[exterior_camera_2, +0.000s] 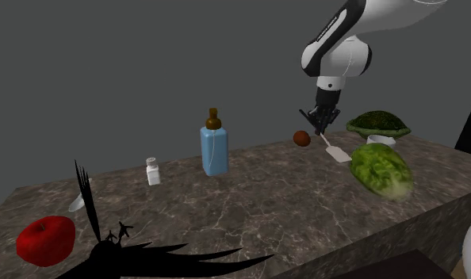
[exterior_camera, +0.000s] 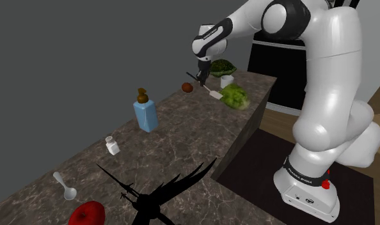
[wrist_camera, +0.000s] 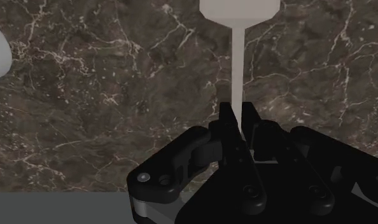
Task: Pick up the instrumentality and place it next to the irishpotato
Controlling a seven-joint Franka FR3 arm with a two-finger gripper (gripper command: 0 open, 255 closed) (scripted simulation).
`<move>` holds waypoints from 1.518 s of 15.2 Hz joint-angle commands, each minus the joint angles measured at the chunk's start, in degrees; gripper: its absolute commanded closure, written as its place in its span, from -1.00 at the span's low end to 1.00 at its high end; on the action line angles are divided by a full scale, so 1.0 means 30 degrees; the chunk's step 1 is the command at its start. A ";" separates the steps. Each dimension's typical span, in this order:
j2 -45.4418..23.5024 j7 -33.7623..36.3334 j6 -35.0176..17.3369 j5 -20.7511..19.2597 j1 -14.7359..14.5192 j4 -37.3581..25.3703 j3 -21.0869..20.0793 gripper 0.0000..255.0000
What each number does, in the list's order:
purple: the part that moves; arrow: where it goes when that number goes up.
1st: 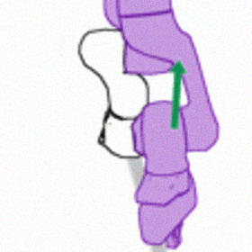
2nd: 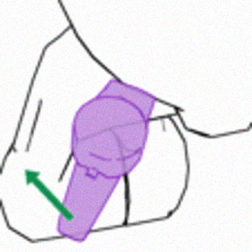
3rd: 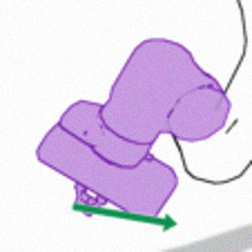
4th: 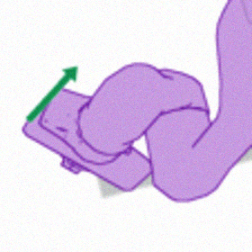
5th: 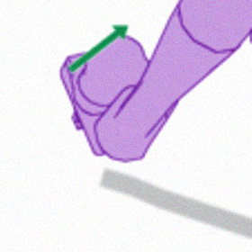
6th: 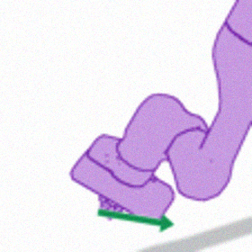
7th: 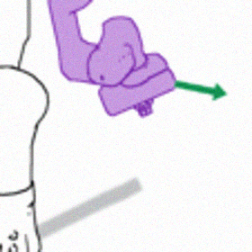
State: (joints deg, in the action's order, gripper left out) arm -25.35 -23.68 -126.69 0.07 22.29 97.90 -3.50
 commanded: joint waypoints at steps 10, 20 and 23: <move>-0.4563 -0.2510 0.2247 0.0268 0.1804 -0.6743 0.0525 1.00; -0.5738 -0.2557 0.0401 0.0262 0.1795 -0.6070 0.0537 1.00; -0.6151 -0.2570 -0.0113 0.0259 0.1791 -0.5970 0.0541 1.00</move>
State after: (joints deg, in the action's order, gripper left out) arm -43.38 -31.45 -126.40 0.86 27.72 79.81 -1.88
